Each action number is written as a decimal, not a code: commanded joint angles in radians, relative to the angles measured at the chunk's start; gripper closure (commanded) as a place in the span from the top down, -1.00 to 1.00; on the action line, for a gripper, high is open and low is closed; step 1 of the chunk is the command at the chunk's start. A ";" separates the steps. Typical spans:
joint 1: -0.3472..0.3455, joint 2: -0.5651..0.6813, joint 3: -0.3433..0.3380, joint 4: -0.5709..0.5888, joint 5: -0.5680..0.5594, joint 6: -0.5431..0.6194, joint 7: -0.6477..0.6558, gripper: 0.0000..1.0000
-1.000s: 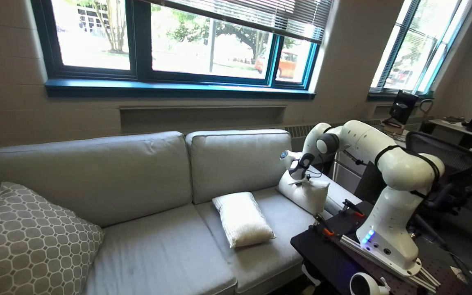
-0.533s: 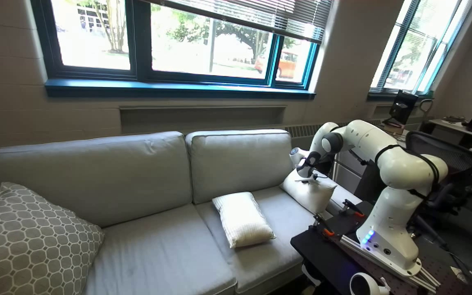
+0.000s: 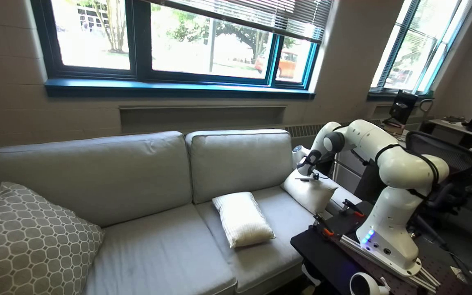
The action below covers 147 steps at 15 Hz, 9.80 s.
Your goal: Arrange the cushions, one in front of the other, against the armrest
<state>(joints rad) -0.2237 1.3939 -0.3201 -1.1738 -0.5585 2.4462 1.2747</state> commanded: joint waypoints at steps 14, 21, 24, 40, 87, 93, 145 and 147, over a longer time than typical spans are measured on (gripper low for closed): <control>-0.058 -0.025 -0.059 -0.014 0.008 0.142 0.071 1.00; -0.020 -0.093 -0.159 -0.102 -0.002 0.290 0.204 1.00; -0.039 -0.195 -0.099 -0.213 0.014 0.400 0.156 1.00; -0.174 -0.546 0.701 -0.816 0.567 0.785 -0.484 1.00; -0.034 0.088 0.777 -0.122 1.038 0.264 -1.114 0.50; 0.035 0.094 0.771 -0.025 1.173 0.133 -1.195 -0.29; -0.099 -0.688 0.283 -0.723 0.864 -0.065 -1.302 -0.95; -0.083 -0.604 0.264 -0.632 0.851 -0.088 -1.293 -0.95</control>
<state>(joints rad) -0.3310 0.6727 -0.0211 -1.9696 0.3281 2.4352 -0.0572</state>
